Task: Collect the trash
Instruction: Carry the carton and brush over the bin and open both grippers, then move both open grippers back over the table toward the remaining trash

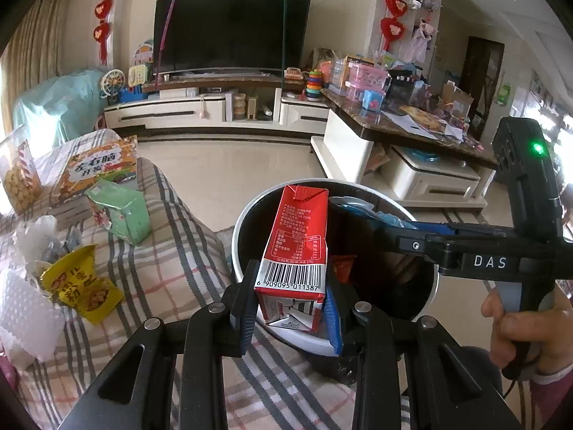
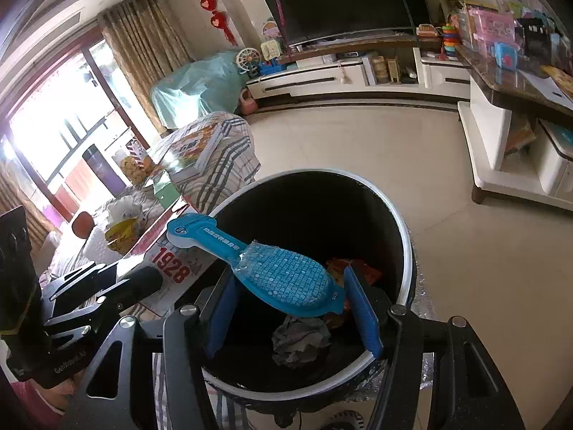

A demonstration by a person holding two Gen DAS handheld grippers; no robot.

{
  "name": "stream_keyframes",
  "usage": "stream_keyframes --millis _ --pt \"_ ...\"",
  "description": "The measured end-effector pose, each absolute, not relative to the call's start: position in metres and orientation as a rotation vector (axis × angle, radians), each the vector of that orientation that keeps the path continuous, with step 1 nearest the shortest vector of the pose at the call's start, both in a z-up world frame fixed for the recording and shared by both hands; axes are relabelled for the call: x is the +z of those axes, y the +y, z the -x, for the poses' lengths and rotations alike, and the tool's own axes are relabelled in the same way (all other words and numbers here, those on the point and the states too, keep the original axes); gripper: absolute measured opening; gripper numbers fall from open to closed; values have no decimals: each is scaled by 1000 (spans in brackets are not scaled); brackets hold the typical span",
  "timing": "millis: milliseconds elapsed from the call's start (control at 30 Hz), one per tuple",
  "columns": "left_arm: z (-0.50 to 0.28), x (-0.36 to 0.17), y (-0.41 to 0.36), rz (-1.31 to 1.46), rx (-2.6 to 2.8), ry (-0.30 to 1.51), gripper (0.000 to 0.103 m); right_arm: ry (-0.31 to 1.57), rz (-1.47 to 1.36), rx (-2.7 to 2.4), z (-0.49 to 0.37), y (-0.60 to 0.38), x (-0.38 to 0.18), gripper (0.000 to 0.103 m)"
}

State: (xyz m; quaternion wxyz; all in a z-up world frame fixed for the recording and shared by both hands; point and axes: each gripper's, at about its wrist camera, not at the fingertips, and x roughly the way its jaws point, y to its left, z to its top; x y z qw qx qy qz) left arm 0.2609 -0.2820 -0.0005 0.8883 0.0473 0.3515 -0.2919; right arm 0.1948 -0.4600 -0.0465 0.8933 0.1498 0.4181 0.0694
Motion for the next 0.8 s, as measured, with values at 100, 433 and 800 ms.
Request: stream_keyframes --millis 100,433,800 --pt "-264 -1 -285 -95 -604 738 31 876 -314 144 -198 -461 -48 61" --pt "-262 0 -286 -86 -596 746 35 887 -347 134 -201 -465 -48 76" --pt "-240 1 -255 -49 -562 719 49 856 -375 144 -185 -451 -41 86"
